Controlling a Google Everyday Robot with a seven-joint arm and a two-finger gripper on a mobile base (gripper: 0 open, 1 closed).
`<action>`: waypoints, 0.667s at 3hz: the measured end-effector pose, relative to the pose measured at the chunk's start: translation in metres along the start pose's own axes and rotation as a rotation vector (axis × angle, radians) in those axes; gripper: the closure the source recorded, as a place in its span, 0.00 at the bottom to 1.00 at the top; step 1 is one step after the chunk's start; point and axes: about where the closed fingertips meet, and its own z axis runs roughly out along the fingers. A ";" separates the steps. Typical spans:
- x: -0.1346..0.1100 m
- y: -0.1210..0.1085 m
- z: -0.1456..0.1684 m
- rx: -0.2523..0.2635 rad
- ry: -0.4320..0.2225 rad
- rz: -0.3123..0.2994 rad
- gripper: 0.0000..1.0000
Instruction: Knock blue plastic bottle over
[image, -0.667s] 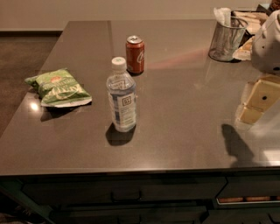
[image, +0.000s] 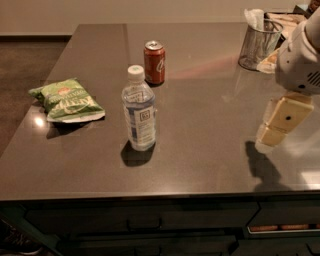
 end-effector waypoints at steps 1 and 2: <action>-0.023 0.009 0.019 -0.018 -0.058 0.029 0.00; -0.050 0.017 0.038 -0.060 -0.145 0.078 0.00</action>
Offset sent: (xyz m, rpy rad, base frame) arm 0.0135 0.1005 -0.0464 0.3311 0.0756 -0.0361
